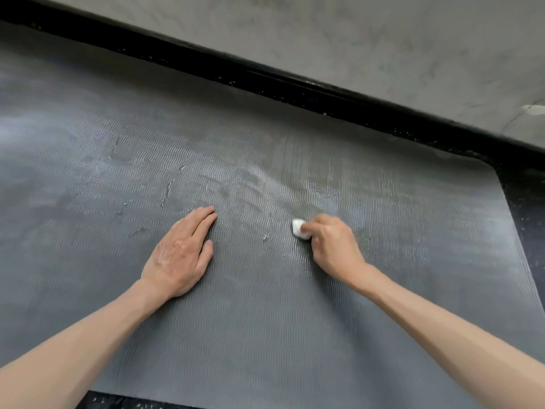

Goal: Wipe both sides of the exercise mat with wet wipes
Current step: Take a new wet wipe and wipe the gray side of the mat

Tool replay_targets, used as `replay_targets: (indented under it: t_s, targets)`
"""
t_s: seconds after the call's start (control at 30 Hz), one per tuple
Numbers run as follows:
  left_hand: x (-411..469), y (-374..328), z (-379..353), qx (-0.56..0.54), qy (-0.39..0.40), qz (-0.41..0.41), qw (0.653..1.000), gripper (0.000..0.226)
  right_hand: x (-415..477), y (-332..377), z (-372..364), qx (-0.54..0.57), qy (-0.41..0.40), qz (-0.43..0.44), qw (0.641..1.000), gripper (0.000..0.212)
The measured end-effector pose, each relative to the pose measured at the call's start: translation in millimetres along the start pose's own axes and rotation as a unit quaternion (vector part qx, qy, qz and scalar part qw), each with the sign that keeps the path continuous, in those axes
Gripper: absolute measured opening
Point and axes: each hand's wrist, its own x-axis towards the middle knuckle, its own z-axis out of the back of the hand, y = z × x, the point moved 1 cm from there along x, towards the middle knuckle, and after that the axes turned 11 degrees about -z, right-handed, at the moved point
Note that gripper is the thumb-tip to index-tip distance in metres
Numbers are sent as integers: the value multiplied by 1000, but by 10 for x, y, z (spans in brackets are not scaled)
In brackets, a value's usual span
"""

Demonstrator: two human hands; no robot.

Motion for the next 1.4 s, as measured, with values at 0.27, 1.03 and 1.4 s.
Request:
replay_targets:
  t_s: [0.27,1.03,1.4]
  targets:
    - [-7,2,-8,1,1,1,1000,56,510,-114,57,-31,-29,-107,993,34]
    - [326,-76,-8,-15,5,-14,1000,51,441,131,-49,17,-6,29,999,33]
    - [1674,-192,-225,-14,11,-44,999,56,244,162,-130,24,50,140,989,23]
